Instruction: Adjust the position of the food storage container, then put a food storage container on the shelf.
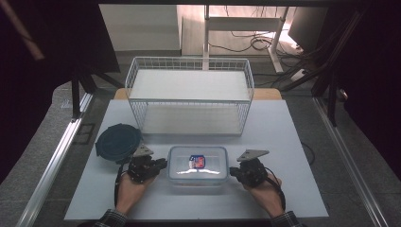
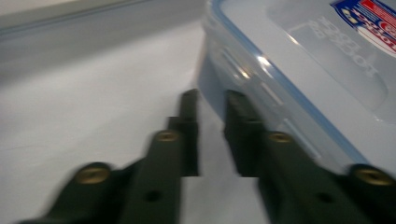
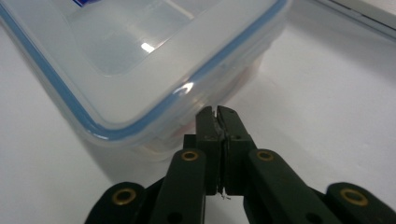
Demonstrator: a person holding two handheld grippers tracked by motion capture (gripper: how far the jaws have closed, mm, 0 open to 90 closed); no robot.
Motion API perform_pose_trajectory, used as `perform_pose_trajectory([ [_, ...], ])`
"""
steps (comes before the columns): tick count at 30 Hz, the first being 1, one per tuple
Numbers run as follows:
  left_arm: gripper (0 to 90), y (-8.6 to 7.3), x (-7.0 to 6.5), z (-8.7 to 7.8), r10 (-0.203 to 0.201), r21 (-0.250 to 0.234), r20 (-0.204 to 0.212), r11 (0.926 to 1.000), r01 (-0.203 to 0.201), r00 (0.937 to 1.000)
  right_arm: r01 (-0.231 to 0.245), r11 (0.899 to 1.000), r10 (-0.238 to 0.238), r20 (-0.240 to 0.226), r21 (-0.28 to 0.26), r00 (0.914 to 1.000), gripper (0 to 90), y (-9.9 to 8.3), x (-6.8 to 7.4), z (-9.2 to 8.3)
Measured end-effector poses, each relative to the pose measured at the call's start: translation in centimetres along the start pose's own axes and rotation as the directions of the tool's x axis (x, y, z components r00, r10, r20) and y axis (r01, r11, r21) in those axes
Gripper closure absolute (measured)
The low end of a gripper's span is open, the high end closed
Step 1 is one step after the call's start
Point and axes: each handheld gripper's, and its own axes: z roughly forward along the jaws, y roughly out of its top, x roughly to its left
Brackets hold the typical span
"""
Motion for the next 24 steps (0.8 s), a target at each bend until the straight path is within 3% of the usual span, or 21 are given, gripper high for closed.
perform_pose_trajectory([
  [1, 58.7, -0.2, 0.5, -1.0, -0.016, -0.024, 0.001, 0.9996, 0.016, 0.9999, 0.007, 1.000, -0.007, 0.035, -0.012, 0.9994, 83.5, -0.2, -0.4, -0.7],
  [3, 54.4, -0.5, 0.9, -1.8, -0.025, -0.043, 0.012, 0.9988, 0.026, 0.9996, 0.011, 1.000, -0.010, 0.041, -0.021, 0.9991, 81.9, -0.3, -0.6, -1.0],
  [4, 41.2, -0.6, 1.0, -2.2, -0.026, -0.048, 0.019, 0.9985, 0.027, 0.9995, -0.007, 0.999, 0.009, 0.038, -0.048, 0.9992, 74.5, -0.8, -1.2, -1.8],
  [6, 36.5, -1.1, 1.3, -2.9, -0.019, -0.061, 0.045, 0.9979, 0.022, 0.9988, -0.009, 0.998, 0.011, 0.040, -0.055, 0.9991, 70.1, -0.9, -1.4, -2.0],
  [7, 25.8, -1.4, 1.4, -3.2, -0.010, -0.065, 0.062, 0.9978, 0.014, 0.9980, -0.017, 0.996, 0.022, 0.057, -0.083, 0.9981, 54.2, -1.4, -1.8, -2.5],
  [8, 25.8, -1.6, 1.4, -3.4, -0.002, -0.067, 0.074, 0.9977, 0.007, 0.9973, -0.017, 0.996, 0.022, 0.057, -0.083, 0.9981, 54.2, -1.4, -1.8, -2.5],
  [11, 13.8, -2.0, 1.0, -4.0, 0.029, -0.079, 0.096, 0.9966, -0.021, 0.9950, -0.033, 0.993, 0.040, 0.054, -0.112, 0.9977, 27.6, -1.9, -2.0, -2.7],
  [12, 9.9, -2.2, 0.8, -4.1, 0.049, -0.073, 0.100, 0.9965, -0.042, 0.9938, -0.039, 0.993, 0.045, 0.049, -0.115, 0.9978, 22.0, -2.1, -2.0, -2.8],
  [13, 5.7, -2.7, 0.2, -4.1, 0.096, -0.058, 0.072, 0.9940, -0.092, 0.9928, -0.032, 0.992, 0.037, 0.038, -0.118, 0.9986, 10.7, -2.6, -1.6, -2.8],
  [14, 5.2, -2.7, 0.2, -4.1, 0.096, -0.058, 0.072, 0.9940, -0.092, 0.9928, -0.028, 0.993, 0.033, 0.041, -0.116, 0.9986, 8.5, -2.8, -1.4, -2.9],
  [15, 4.5, -3.1, -0.3, -3.9, 0.137, -0.028, 0.043, 0.9904, -0.135, 0.9897, -0.017, 0.994, 0.022, 0.046, -0.112, 0.9987, 6.3, -2.9, -1.2, -2.9],
  [16, 4.4, -3.2, -0.5, -3.8, 0.148, -0.019, 0.025, 0.9888, -0.148, 0.9886, -0.010, 0.994, 0.015, 0.050, -0.109, 0.9986, 4.8, -3.0, -1.1, -3.0],
  [18, 3.6, -3.3, -0.8, -3.7, 0.169, -0.025, 0.008, 0.9854, -0.168, 0.9857, -0.003, 0.992, 0.010, 0.048, -0.126, 0.9988, 3.3, -3.1, -1.0, -3.2],
  [24, 2.6, -3.3, -0.4, -3.4, 0.151, -0.041, -0.001, 0.9877, -0.151, 0.9885, -0.021, 0.986, 0.029, 0.042, -0.163, 0.9987, 0.9, -3.1, -1.4, -3.4],
])
